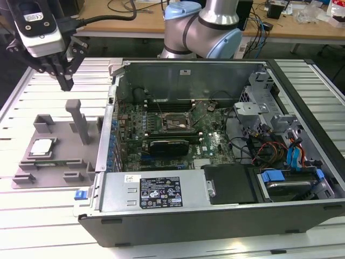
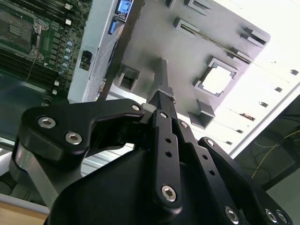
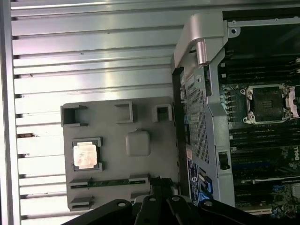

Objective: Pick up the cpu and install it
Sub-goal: 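Reach for the cpu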

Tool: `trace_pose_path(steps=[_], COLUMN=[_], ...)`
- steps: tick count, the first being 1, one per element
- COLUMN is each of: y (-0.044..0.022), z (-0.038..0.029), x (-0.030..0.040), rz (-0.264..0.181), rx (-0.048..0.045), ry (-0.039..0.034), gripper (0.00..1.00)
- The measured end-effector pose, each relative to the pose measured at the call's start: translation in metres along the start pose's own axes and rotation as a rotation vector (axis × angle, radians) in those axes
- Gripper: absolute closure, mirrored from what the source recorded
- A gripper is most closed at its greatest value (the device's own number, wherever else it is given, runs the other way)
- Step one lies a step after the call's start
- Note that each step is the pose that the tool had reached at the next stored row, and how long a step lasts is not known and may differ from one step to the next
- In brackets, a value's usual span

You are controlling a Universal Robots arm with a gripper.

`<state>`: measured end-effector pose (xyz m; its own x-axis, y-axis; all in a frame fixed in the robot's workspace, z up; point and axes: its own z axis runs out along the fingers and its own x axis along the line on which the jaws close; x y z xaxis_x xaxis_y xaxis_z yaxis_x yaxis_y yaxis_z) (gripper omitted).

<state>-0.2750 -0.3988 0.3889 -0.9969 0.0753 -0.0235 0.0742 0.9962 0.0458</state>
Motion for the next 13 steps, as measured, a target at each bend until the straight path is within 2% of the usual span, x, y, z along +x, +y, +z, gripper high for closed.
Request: trace_pose_path(steps=[4, 8, 13], y=[-0.0006, -0.0017, -0.0022], z=[0.0001, 0.0008, 0.0025], x=[0.0082, 0.0216, 0.0276], rz=[0.000, 0.000, 0.000], rx=[0.0000, 0.0001, -0.0001], ry=[0.0000, 0.0000, -0.0001], gripper=[0.89, 0.89, 0.89])
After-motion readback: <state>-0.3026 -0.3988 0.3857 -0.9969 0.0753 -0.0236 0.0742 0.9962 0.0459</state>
